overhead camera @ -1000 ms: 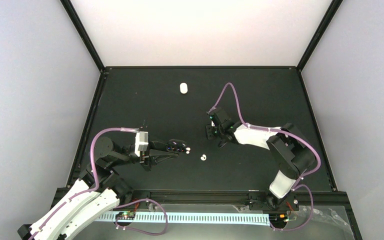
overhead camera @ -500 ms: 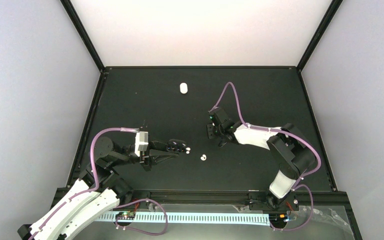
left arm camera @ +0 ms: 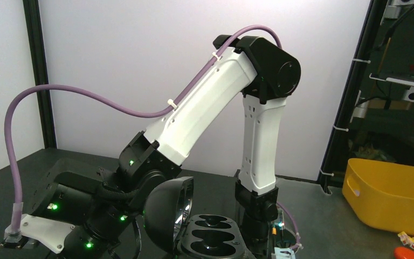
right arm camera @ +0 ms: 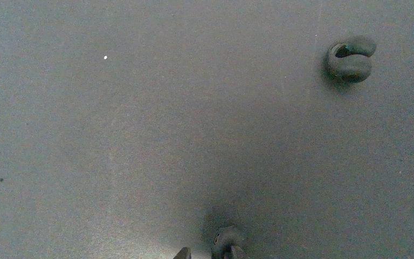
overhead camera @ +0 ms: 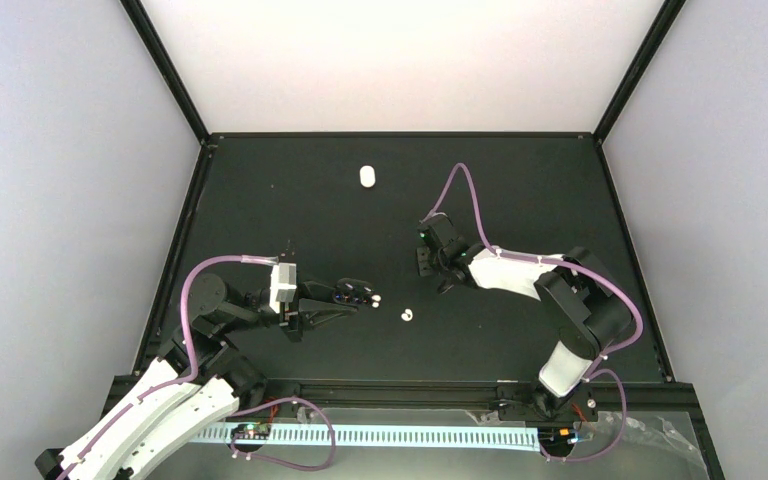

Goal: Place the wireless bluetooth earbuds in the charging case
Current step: Adjust the earbud at the center of the board, then pick up the earbud from the center of the board.

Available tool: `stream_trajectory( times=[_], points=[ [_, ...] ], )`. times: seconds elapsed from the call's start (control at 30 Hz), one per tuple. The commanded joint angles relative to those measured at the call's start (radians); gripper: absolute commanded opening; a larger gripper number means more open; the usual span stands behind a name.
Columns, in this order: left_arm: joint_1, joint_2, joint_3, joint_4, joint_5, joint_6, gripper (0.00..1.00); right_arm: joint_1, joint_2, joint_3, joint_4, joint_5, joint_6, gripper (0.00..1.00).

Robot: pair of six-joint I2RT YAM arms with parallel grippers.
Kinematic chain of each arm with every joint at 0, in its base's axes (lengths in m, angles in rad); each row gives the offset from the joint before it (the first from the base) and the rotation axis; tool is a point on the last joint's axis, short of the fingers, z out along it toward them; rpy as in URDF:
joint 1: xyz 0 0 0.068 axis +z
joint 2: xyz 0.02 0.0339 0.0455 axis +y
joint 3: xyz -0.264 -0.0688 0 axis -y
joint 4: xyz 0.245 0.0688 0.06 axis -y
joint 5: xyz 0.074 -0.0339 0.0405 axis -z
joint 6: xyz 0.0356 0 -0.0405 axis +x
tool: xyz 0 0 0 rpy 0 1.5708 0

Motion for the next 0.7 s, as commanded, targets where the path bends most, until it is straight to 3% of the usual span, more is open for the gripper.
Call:
stream_trajectory(
  times=[0.0,0.67],
  points=[
    [0.008,-0.003,0.02,-0.004,0.018,0.009,0.02,-0.003,-0.009,0.001,-0.018,0.044,-0.005,0.18],
    [0.008,-0.003,0.02,-0.004,0.017,0.008,0.02,-0.003,-0.009,0.005,-0.037,0.085,-0.004,0.11]
  ],
)
